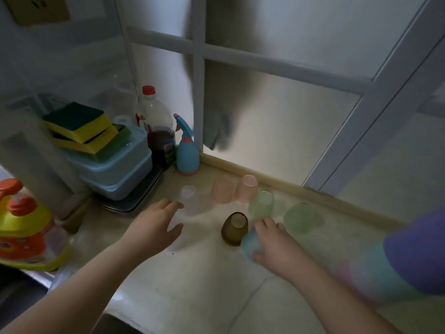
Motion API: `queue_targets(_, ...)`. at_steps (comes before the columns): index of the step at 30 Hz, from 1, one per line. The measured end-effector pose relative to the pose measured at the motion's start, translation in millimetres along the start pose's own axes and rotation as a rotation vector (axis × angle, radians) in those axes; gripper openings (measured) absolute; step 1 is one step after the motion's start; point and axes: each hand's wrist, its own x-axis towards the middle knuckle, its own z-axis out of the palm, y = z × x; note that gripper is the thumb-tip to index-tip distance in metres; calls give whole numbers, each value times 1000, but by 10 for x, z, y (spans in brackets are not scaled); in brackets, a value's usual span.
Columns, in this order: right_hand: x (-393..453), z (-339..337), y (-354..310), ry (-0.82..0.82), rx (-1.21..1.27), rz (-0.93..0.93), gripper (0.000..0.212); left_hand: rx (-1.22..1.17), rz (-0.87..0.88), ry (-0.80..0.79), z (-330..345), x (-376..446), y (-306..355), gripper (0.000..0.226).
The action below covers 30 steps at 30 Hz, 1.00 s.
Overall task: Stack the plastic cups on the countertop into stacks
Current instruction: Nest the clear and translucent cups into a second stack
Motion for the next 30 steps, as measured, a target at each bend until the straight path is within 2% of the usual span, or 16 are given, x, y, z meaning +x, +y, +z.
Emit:
queue_targets(4,222,-342,-88,158,93,-44,58,-8,-19,-3,-23,53,36,49)
queue_targets(10,572,-110,-203,42,135,-49,62,-34,-54,17,63,21,-46,48)
queue_targets(17,715,95,-182,39,220,-15,75,-67,-92,40,202,-63,-212,49)
queue_targets(22,732,154,-162,70,263,-15,75,-82,-126,28,258,-45,-292,56)
queue_targets(27,724,164,-178,61,300,2,79,-88,-204,-99,325,65,-366,76)
queue_targets(30,676,146,-188,52,357,28,94,-116,-256,-191,396,170,-387,81)
